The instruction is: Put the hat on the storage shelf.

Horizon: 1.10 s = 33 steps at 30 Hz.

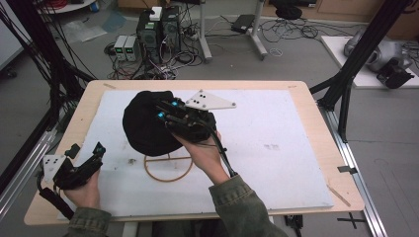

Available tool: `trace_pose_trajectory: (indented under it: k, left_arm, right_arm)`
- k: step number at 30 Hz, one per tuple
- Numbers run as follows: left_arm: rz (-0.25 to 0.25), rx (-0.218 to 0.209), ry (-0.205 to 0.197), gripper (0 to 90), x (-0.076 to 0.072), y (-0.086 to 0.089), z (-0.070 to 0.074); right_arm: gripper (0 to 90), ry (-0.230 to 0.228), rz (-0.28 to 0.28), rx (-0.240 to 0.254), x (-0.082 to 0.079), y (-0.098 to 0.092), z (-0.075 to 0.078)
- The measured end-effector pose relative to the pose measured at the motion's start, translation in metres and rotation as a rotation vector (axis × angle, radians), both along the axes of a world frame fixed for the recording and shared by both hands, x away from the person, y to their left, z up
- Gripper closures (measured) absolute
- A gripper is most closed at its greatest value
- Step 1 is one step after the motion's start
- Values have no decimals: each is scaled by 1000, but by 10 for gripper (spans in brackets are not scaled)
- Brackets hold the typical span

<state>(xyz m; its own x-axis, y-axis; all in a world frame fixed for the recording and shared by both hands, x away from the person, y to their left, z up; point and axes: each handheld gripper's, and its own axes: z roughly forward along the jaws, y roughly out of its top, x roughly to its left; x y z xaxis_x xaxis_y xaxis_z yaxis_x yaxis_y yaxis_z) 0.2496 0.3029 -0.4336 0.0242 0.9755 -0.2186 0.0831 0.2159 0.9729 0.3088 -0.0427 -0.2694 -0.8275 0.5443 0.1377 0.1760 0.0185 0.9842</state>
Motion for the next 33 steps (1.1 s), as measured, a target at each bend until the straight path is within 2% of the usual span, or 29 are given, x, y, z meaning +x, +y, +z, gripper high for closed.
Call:
trace_pose_trajectory:
  k: [3, 12, 15, 17, 18, 19, 21, 22, 23, 25, 27, 31, 33]
  left_arm:
    - [-2, 4, 3, 190, 0, 0, 0]
    - [-1, 8, 3, 190, 0, 0, 0]
    - [-1, 6, 3, 190, 0, 0, 0]
    - [-1, 7, 2, 190, 1, 0, 0]
    - [0, 6, 2, 190, 1, -1, 0]
    - [0, 7, 3, 190, 1, -1, 0]
    - [-1, 7, 1, 189, 1, -1, 0]
    - [-1, 7, 1, 190, 1, -1, 0]
    - [-1, 7, 1, 190, 1, -1, 0]
    - [-1, 6, -2, 189, 1, -1, 0]
    - [-2, 8, -4, 189, 0, -2, 0]
    - [-1, 15, -3, 189, 0, -2, 1]
    - [2, 17, -3, 189, 0, -3, 1]
  right_arm:
    - [663, -4, -6, 0, 0, 0, 0]
    - [436, -5, -16, 24, -2, -5, 1]
    - [409, -13, -16, 30, -3, -7, 1]
    - [353, -19, -27, 38, -3, -10, 2]
    - [353, -19, -27, 38, -3, -10, 2]
    - [309, -17, -21, 41, -2, -12, 2]
    - [250, -14, -46, 45, -2, -14, 2]
    - [180, -19, -91, 25, -2, -17, 1]
    - [180, -19, -91, 25, -2, -17, 1]
    - [119, -11, -113, 2, -1, -20, -1]
    - [117, 0, -114, -19, 1, -24, -3]
    - [113, -4, -113, -7, 2, -36, -6]
    - [110, 7, -115, -8, 3, -46, -10]
